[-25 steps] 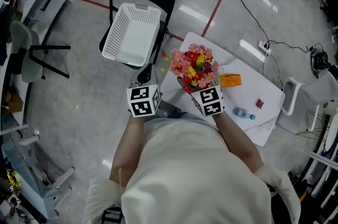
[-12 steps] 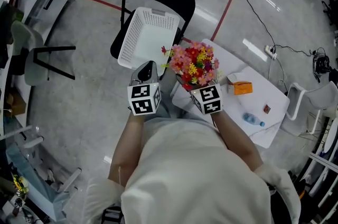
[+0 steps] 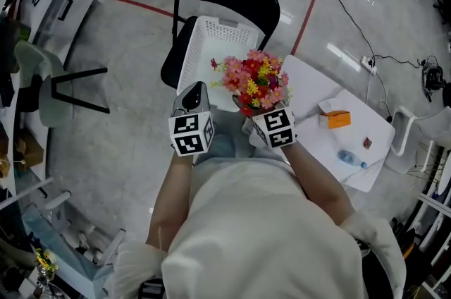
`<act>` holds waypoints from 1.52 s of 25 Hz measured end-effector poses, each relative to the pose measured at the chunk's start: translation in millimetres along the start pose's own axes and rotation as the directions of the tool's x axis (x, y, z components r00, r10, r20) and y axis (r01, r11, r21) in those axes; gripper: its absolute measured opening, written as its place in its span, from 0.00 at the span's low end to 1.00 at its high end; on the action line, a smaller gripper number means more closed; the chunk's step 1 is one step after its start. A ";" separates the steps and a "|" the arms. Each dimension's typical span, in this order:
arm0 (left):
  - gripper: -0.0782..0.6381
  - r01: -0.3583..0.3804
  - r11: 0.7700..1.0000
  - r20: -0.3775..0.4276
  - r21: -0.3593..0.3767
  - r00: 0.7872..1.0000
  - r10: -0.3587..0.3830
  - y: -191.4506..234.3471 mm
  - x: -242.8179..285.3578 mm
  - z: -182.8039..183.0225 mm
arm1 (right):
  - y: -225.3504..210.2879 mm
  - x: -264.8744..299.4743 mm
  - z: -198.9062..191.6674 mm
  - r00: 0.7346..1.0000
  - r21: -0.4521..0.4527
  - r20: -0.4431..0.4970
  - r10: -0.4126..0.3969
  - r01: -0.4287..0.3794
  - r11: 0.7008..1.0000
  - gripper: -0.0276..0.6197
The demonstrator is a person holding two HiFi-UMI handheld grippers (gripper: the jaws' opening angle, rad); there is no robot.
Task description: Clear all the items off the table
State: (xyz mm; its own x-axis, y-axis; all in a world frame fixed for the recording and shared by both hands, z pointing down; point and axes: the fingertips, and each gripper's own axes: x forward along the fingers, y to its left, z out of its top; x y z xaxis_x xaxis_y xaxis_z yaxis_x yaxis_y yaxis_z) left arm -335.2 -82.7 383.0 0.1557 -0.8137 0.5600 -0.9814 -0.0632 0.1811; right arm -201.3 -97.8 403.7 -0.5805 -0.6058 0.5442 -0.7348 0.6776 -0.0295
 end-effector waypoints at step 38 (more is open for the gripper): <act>0.12 0.134 0.991 -0.115 -0.025 0.984 -0.136 104.2 109.8 -29.9 | 13.7 205.1 -40.4 0.979 0.179 -0.128 -0.157 0.179 0.967 0.82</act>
State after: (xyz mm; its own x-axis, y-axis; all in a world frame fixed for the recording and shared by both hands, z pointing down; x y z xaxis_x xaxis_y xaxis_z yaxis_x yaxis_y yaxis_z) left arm -417.1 -161.3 487.5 0.2992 -0.7260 0.6192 -0.9488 -0.1571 0.2742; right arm -316.2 -195.9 548.7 -0.4081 -0.6463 0.6448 -0.8775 0.4725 -0.0819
